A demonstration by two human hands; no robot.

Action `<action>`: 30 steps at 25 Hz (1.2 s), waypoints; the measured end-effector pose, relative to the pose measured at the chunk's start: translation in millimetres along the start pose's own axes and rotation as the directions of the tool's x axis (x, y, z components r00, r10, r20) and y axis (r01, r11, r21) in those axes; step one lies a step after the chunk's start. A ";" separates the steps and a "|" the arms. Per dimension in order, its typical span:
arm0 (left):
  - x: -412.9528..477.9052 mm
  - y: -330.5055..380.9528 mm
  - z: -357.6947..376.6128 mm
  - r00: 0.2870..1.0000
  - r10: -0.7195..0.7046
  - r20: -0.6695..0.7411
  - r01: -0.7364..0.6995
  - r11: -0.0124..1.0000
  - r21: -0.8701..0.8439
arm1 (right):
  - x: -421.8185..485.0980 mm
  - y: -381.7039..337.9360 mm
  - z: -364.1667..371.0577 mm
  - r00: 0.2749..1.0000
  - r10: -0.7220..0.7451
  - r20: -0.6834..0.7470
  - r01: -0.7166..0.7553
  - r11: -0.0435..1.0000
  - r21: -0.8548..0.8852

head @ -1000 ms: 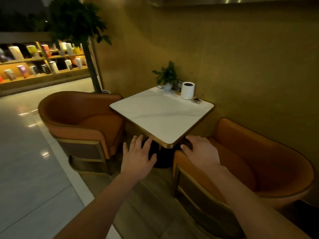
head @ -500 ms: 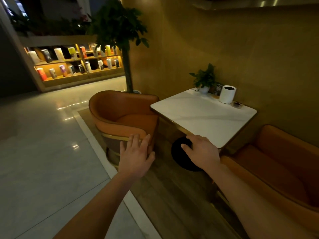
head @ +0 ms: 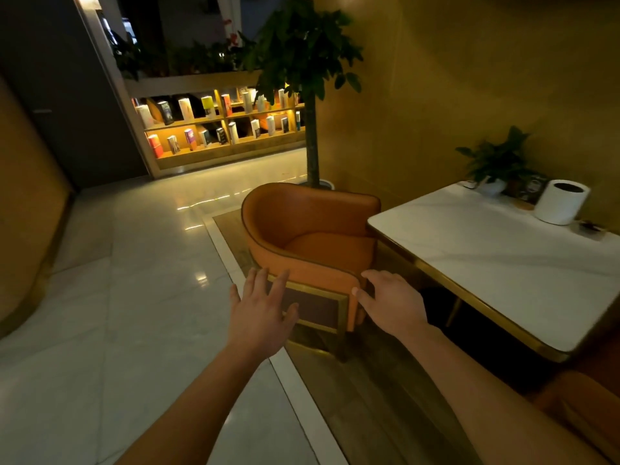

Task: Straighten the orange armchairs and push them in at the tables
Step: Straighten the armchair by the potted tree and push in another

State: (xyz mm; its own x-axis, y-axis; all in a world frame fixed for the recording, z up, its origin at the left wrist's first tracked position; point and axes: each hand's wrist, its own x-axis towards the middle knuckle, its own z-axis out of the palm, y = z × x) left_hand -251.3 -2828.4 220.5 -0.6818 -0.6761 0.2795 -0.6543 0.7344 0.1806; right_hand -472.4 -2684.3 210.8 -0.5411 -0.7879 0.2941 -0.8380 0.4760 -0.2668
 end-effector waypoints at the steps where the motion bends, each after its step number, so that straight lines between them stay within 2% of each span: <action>1: 19.0 -16.1 3.9 1.000 -0.007 -0.004 0.007 1.000 0.010 | 20.9 -6.1 13.2 1.000 -0.001 0.005 0.001 1.000 0.011; 11: 167.7 -131.8 47.2 0.997 0.048 0.062 -0.049 0.999 0.003 | 170.1 -55.7 103.0 0.995 0.061 0.075 -0.063 0.998 0.021; 15: 230.0 -181.7 69.9 0.986 0.119 0.117 -0.118 0.993 -0.017 | 212.5 -78.4 143.6 0.982 0.164 0.096 -0.166 0.986 0.017; 19: 298.7 -240.7 89.3 0.956 0.244 0.165 -0.236 0.969 -0.067 | 246.8 -110.6 186.5 0.940 0.331 0.087 -0.331 0.944 -0.016; 24: 368.8 -296.2 123.0 0.896 0.362 0.259 -0.352 0.932 -0.084 | 291.7 -140.3 229.8 0.892 0.442 0.090 -0.441 0.897 -0.036; 30: 450.5 -330.6 184.0 0.837 0.424 0.346 -0.419 0.903 -0.093 | 345.8 -117.0 288.6 0.782 0.599 0.175 -0.610 0.792 0.014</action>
State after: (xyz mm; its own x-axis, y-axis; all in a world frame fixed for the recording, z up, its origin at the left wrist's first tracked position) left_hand -402.3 -3386.7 113.2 -0.9614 -0.2748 -0.0158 -0.2743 0.9523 0.1339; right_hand -541.2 -3125.2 78.9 -0.9124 -0.3993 -0.0902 -0.3330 0.8521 -0.4038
